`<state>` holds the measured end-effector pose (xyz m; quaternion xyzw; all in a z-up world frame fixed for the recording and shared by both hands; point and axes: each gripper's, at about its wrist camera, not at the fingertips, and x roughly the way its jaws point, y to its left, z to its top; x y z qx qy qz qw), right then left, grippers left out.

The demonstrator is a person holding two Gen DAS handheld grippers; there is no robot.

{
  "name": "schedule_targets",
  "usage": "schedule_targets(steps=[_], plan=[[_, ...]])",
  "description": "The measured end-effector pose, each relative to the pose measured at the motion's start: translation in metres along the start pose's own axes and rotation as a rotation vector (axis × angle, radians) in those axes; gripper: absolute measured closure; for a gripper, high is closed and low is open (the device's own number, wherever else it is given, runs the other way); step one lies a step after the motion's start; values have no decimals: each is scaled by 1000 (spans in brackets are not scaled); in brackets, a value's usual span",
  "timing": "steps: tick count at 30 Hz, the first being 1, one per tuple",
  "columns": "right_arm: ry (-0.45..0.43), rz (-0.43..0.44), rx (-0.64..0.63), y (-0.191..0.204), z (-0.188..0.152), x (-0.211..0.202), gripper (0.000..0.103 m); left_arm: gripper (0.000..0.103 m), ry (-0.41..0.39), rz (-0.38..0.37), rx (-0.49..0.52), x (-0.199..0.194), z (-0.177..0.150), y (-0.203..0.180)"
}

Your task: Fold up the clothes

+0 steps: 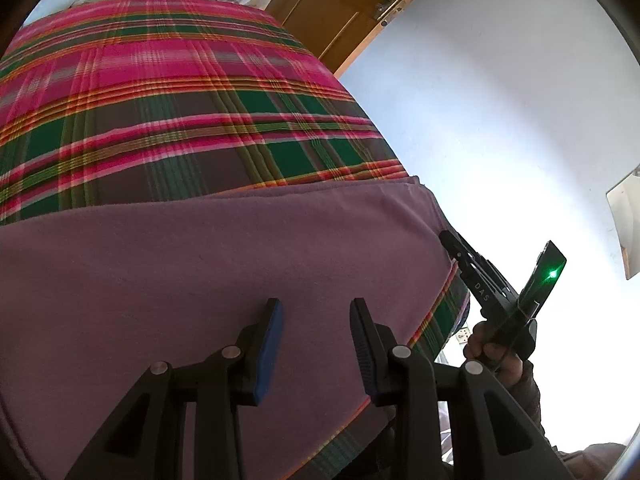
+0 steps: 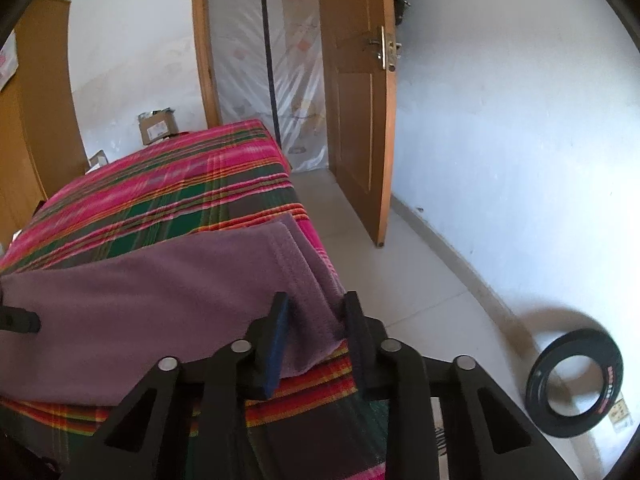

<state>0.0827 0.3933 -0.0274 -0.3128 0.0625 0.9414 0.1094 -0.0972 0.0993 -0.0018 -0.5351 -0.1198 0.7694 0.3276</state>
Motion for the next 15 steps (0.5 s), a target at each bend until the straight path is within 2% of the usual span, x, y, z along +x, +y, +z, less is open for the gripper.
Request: schedule_targets(steps=[6,15], plan=[[-41,-1,-27,6,4,-14,91,68,11,-12,-14,6,1,0],[-152,18,-175,49,14,-51,91,68,18,-48,-57,8,1,5]])
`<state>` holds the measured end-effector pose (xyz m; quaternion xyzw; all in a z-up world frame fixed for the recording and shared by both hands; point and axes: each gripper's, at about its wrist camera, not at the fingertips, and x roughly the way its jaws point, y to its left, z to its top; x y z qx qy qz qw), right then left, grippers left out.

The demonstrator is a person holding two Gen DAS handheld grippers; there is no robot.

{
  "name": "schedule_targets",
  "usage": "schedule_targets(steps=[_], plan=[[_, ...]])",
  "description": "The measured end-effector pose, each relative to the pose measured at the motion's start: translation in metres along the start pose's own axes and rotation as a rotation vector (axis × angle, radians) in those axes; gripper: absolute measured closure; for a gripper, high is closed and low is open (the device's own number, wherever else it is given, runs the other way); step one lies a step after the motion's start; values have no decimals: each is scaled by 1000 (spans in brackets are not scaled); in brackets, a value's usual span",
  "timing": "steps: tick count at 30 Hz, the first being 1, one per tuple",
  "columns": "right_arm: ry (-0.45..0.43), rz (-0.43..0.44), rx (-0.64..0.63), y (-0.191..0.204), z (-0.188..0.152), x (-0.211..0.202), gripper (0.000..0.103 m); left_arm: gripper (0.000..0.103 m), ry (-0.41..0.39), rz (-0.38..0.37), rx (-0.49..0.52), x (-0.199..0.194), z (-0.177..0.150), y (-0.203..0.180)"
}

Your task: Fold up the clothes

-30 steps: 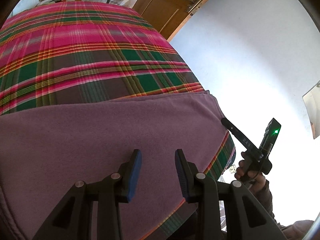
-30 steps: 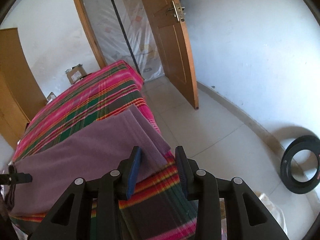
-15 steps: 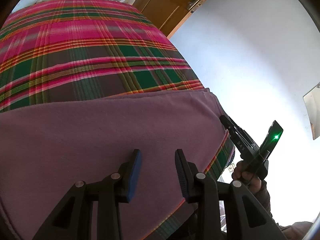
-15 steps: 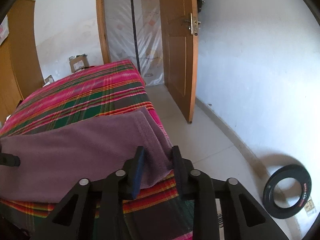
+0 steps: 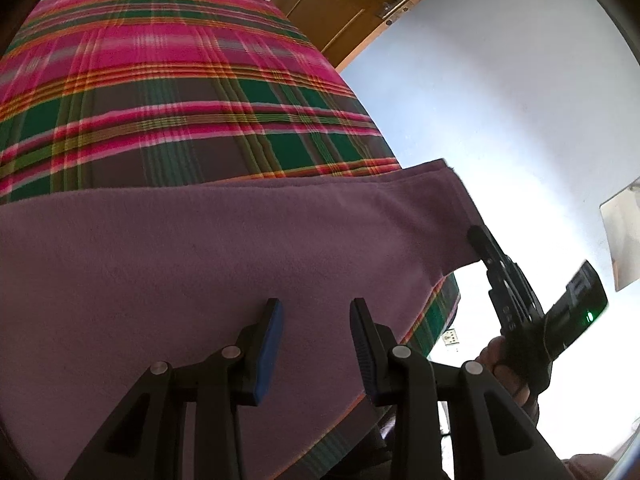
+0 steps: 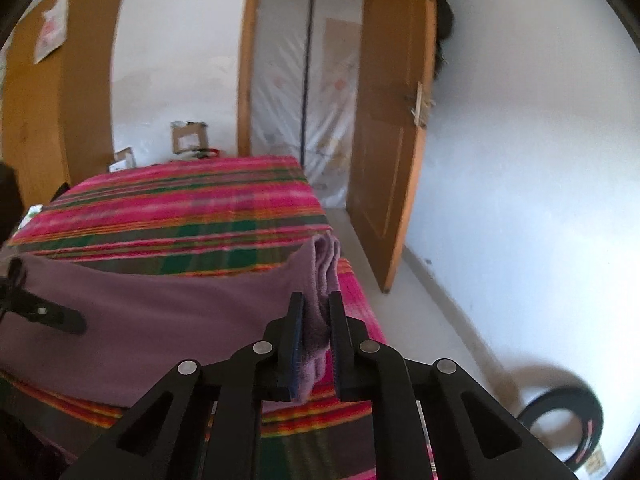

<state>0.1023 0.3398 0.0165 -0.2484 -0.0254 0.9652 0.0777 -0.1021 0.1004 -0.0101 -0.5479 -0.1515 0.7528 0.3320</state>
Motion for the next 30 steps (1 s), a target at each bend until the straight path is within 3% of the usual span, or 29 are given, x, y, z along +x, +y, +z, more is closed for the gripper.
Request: schedule_targets(steps=[4,16,21,27,30], plan=[[-25,29,-81,25,7,-7,91,68,-9,-40,-27,-3,0,5],[-7,182,-221,94,-6,-16,91,62,-88,-305,-165,-8,12,25],[28,237,-248,116,-14,-10,91,59,-89,-370,-276,5,16,45],[37,283,-298,142,-20,-9,92,55,-84,-427,-295,12,18,49],[30,303,-303,151,-18,-10,94,53,-86,-413,-307,13,19,52]])
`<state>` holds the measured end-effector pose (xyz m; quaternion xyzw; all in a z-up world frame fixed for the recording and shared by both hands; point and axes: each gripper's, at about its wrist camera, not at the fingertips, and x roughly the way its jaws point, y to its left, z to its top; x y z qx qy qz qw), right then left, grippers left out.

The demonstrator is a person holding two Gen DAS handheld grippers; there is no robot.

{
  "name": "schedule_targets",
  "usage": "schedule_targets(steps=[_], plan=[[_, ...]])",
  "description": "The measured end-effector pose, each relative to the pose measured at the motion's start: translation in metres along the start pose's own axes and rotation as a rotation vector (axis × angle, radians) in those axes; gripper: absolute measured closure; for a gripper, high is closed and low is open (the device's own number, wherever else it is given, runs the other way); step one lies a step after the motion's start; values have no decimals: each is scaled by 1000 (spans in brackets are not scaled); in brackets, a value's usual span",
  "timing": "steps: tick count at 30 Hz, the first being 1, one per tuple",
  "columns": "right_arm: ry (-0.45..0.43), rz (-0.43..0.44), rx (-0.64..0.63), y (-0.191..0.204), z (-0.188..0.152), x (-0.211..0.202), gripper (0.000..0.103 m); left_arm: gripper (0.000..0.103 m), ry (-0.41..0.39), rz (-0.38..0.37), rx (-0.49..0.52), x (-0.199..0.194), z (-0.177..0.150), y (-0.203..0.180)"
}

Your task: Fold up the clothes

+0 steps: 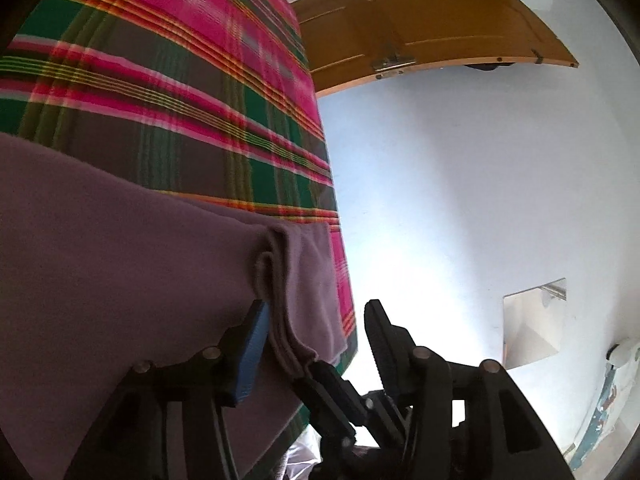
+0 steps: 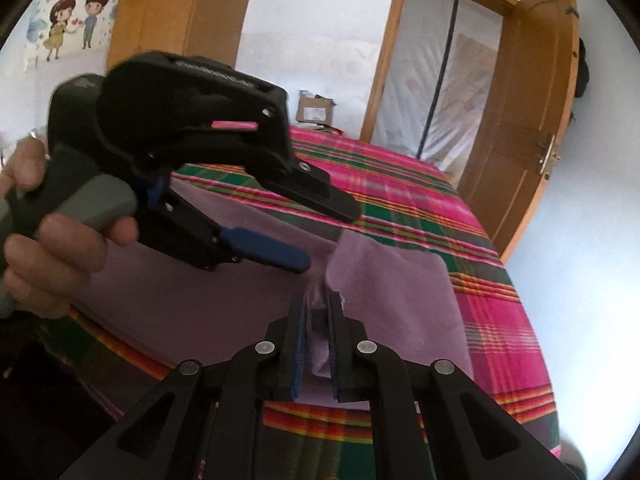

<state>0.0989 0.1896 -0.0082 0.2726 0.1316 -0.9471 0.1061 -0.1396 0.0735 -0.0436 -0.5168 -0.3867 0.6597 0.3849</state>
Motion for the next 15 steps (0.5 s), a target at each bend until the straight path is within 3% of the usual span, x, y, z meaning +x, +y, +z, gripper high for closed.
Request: schedule_targets(steps=[8,11,15], plan=[[13,8,-16,8,0,1,95,53,10,2,-16,2,-1,3],[22,-16,-27,6,-7,-3,74,53,13,5,-13,4,0,3],[22,-48,-33,4,-12,-6,67,53,17,11,-12,0,2,2]])
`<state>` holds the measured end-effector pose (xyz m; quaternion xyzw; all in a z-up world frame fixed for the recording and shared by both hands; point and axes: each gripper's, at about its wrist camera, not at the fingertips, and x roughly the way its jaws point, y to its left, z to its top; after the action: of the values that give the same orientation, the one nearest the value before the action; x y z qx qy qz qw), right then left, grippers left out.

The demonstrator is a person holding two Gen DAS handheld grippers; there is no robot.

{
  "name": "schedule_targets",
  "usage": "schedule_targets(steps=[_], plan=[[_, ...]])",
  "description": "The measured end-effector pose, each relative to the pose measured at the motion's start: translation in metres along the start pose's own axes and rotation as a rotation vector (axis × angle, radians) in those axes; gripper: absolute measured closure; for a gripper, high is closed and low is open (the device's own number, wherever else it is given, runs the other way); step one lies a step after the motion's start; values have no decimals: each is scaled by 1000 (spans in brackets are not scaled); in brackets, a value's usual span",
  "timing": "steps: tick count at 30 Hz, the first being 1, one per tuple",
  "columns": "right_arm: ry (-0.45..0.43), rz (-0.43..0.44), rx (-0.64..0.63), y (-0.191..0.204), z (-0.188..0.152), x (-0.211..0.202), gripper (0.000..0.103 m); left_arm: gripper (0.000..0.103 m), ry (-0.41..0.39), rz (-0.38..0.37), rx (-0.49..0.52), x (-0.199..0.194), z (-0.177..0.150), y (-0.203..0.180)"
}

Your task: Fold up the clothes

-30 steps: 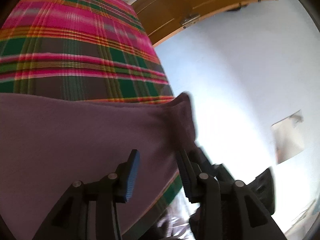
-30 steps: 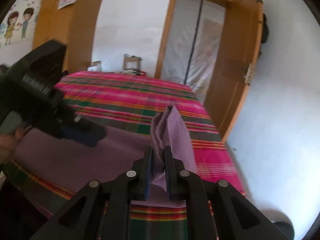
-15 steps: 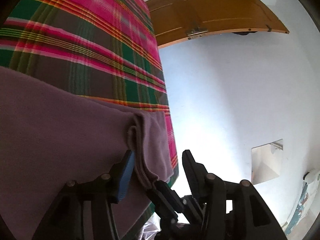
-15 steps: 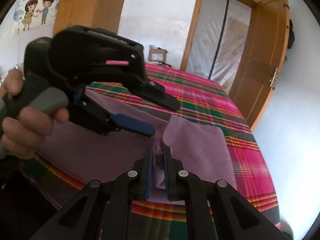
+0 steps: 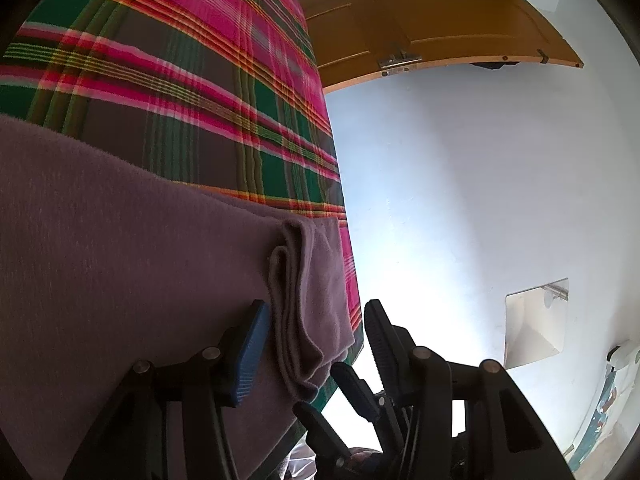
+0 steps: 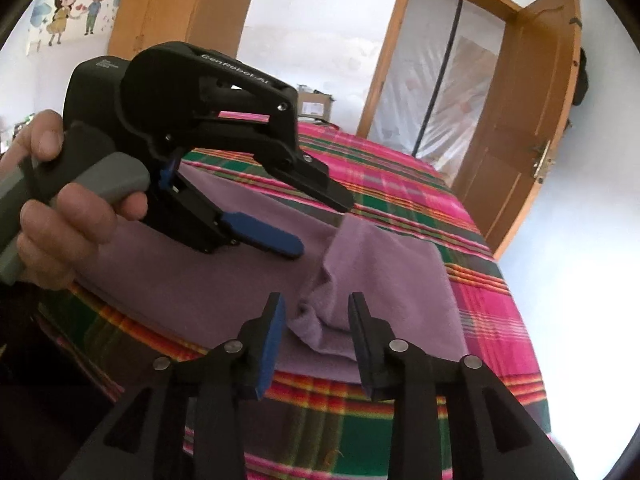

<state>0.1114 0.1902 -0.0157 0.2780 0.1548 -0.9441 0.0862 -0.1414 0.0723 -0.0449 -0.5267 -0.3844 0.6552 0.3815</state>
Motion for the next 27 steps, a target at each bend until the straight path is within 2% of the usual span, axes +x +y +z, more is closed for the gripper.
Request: schedule_targets(steps=[6,11,13,14,15,16,23,27], plan=[[32,-7,-33,5,-6,12,67,53,5,9,-4,7,5,-2],[34,-69,-67,6,1,28,67,53,6,15,-6,9,5,-3],[27,-53,-50,2,2,29,67,53,7,11,-12,8,8,-1],[23,-47,-41,1,2,29,71,53,6,7,-15,8,7,-3],[19,-40,-32,-1,1,28,85,53,7,2,-18,0,0,2],[15,-33,-23,-2,1,27,91,53,8,1,-20,-4,-4,3],[-50,-32,28,-11,8,12,94,53,22,-7,-24,1,-1,1],[-57,7,75,-18,12,5,94,53,27,-25,-32,4,4,-2]])
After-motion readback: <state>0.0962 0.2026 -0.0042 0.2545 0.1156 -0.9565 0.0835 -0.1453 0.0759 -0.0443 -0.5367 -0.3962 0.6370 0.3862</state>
